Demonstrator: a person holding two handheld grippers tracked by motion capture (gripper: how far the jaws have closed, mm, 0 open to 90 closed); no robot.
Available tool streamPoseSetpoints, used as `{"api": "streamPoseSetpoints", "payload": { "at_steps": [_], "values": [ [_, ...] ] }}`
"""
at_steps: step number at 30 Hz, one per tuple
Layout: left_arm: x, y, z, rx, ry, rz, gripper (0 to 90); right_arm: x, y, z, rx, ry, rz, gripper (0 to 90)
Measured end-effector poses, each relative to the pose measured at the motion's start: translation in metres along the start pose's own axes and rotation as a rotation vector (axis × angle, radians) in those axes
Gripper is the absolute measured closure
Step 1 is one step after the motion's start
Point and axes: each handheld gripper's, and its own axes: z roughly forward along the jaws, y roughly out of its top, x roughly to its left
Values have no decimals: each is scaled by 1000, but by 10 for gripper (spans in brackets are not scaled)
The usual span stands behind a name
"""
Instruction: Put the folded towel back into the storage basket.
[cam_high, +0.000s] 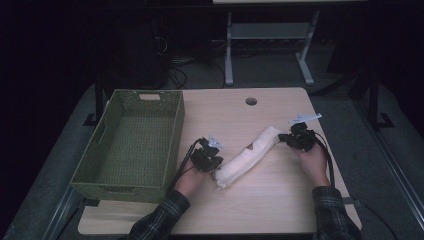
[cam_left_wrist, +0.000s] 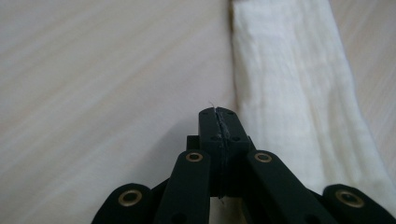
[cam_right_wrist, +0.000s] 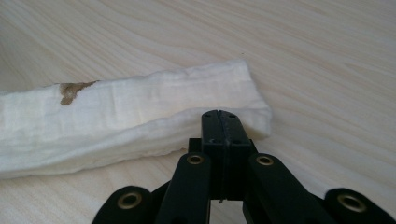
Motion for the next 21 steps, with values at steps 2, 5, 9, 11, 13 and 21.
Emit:
{"api": "streamPoseSetpoints", "payload": {
  "at_steps": [2,5,9,11,13,21],
  "values": [
    [-8,-4,0,19,-25,14,897,-2,1,-2,-4,-2,0,884],
    [-17,-7,0,26,-56,27,897,-5,3,-4,-6,3,7,865],
    [-32,-10,-2,29,-128,42,897,-5,8,-4,-26,14,3,818],
    [-40,-11,-2,31,-162,52,897,-5,11,-2,-9,37,8,775],
    [-52,-12,-2,19,-192,69,897,-4,15,1,-7,51,-5,736],
    [-80,-11,4,13,-294,118,897,4,36,22,37,77,-56,607]
  ]
}}
